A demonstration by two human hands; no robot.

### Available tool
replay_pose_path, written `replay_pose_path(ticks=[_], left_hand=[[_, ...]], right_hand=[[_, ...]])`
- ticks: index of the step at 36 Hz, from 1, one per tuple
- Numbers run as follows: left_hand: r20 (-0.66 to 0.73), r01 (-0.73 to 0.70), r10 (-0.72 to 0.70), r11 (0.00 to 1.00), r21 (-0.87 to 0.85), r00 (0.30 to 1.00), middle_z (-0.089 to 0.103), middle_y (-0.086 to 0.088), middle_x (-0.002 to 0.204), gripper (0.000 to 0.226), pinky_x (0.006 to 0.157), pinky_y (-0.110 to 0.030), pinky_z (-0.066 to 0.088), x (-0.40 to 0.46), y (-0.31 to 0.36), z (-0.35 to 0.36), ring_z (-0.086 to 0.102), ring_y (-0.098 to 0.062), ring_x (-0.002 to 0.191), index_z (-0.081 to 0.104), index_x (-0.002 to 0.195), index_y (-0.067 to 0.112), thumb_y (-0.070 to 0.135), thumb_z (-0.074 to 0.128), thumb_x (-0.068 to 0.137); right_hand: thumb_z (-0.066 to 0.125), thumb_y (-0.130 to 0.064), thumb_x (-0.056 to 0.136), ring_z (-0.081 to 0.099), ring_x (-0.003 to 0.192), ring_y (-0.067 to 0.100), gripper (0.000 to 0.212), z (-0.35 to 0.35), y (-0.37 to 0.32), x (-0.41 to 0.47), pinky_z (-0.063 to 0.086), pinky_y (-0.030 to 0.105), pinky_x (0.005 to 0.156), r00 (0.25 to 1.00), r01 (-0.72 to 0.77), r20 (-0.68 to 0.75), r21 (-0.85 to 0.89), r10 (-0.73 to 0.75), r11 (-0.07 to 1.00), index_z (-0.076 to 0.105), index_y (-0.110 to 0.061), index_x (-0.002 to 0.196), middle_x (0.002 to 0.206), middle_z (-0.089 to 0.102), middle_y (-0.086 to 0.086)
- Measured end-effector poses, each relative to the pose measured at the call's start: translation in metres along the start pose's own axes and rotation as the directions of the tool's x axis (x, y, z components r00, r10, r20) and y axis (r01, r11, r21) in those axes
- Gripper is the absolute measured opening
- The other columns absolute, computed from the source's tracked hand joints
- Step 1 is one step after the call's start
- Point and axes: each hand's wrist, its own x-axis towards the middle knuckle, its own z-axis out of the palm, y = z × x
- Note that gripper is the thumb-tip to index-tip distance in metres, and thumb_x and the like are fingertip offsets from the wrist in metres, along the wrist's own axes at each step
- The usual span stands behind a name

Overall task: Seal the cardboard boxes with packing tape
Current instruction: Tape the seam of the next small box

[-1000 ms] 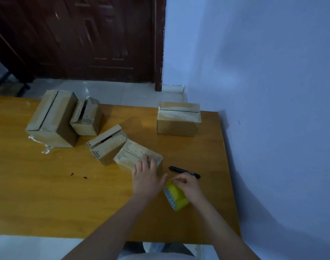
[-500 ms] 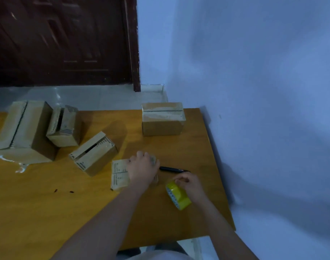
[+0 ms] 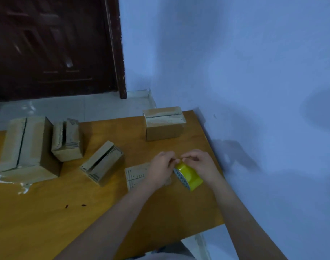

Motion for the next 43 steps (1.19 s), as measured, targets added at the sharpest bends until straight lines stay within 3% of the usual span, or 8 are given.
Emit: replay_pose_path(ticks=[7, 11, 16, 19, 22, 27, 34, 43], left_hand=[[0.015, 0.162, -0.162, 0.964, -0.212, 0.987, 0.052, -0.003, 0.065, 0.024, 0.058, -0.032, 0.032, 0.012, 0.014, -0.024, 0.045, -0.016, 0.061, 0.057, 0.072, 0.006, 0.019, 0.059, 0.093], [0.098, 0.333, -0.325, 0.828, -0.451, 0.941, 0.055, -0.01, 0.065, 0.03, 0.054, -0.031, 0.043, 0.023, 0.011, -0.037, 0.055, -0.027, 0.062, 0.053, 0.066, 0.007, 0.016, 0.056, 0.094], [0.343, 0.557, -0.439, 0.632, -0.538, 0.83, 0.056, -0.009, 0.053, 0.032, 0.049, -0.022, 0.036, 0.031, 0.009, -0.05, 0.054, -0.022, 0.051, 0.052, 0.064, 0.006, 0.007, 0.042, 0.095], [0.381, 0.549, -0.401, 0.685, -0.479, 0.833, 0.058, -0.007, 0.045, 0.034, 0.048, -0.023, 0.041, 0.037, 0.008, -0.053, 0.058, -0.02, 0.045, 0.055, 0.061, 0.004, 0.003, 0.043, 0.093], [0.236, 0.427, -0.356, 0.784, -0.451, 0.904, 0.06, -0.01, 0.048, 0.034, 0.061, -0.041, 0.057, 0.053, 0.001, -0.058, 0.061, -0.026, 0.048, 0.056, 0.057, 0.002, 0.0, 0.054, 0.09], [0.145, 0.361, -0.341, 0.923, -0.136, 0.929, 0.07, -0.003, 0.078, 0.023, 0.072, -0.038, 0.053, 0.066, -0.02, -0.067, 0.066, -0.023, 0.075, 0.069, 0.08, 0.003, 0.017, 0.056, 0.092], [0.169, 0.313, -0.303, 0.949, -0.038, 0.938, 0.065, -0.014, 0.088, 0.034, 0.063, -0.033, 0.04, 0.051, -0.053, -0.03, 0.059, -0.029, 0.076, 0.061, 0.084, 0.006, 0.031, 0.045, 0.1], [0.062, 0.238, -0.241, 0.97, 0.053, 0.969, 0.061, -0.005, 0.073, 0.037, 0.061, -0.034, 0.044, 0.044, -0.076, -0.002, 0.059, -0.021, 0.067, 0.059, 0.083, 0.009, 0.036, 0.042, 0.1]], right_hand=[[0.058, -0.023, 0.093, 0.053, 0.089, 0.012, 0.039, 0.008, -0.033, -0.018, 0.042, 0.022, 0.082, 0.981, -0.053, -0.185, 0.038, 0.059, 0.998, 0.053, -0.02, 0.132, 0.094, 0.055, -0.006], [0.054, -0.03, 0.095, 0.06, 0.081, 0.012, 0.019, 0.002, -0.047, -0.04, 0.044, 0.026, 0.071, 0.983, -0.071, -0.161, 0.107, 0.088, 0.992, 0.067, -0.017, 0.091, 0.082, 0.065, -0.003], [0.046, -0.006, 0.095, 0.065, 0.07, -0.004, 0.04, -0.004, -0.05, -0.064, 0.048, 0.01, 0.067, 0.996, 0.024, -0.084, 0.461, 0.017, 0.887, 0.075, -0.024, 0.073, 0.07, 0.071, -0.013], [0.055, -0.007, 0.09, 0.063, 0.071, 0.002, 0.026, 0.003, -0.051, -0.064, 0.049, 0.014, 0.068, 0.992, 0.088, -0.123, 0.452, -0.035, 0.888, 0.074, -0.019, 0.078, 0.073, 0.07, -0.008], [0.057, -0.025, 0.084, 0.049, 0.061, 0.003, 0.019, 0.014, -0.045, -0.062, 0.039, 0.016, 0.057, 0.99, 0.063, -0.143, 0.403, -0.005, 0.913, 0.06, -0.013, 0.07, 0.061, 0.055, -0.01], [0.055, -0.036, 0.093, 0.031, 0.052, 0.01, 0.044, 0.028, -0.011, -0.07, 0.022, 0.029, 0.052, 0.969, -0.235, -0.11, -0.165, 0.219, 0.958, 0.035, -0.017, 0.059, 0.057, 0.031, -0.002], [0.054, -0.036, 0.093, 0.039, 0.052, 0.01, 0.037, 0.05, 0.01, -0.078, 0.028, 0.026, 0.051, 0.949, -0.308, -0.095, -0.071, 0.301, 0.949, 0.05, -0.014, 0.063, 0.058, 0.042, 0.001], [0.051, -0.04, 0.094, 0.043, 0.059, 0.012, 0.042, 0.067, 0.024, -0.074, 0.033, 0.028, 0.056, 0.913, -0.402, -0.125, -0.096, 0.389, 0.911, 0.059, 0.0, 0.083, 0.067, 0.047, 0.005]])
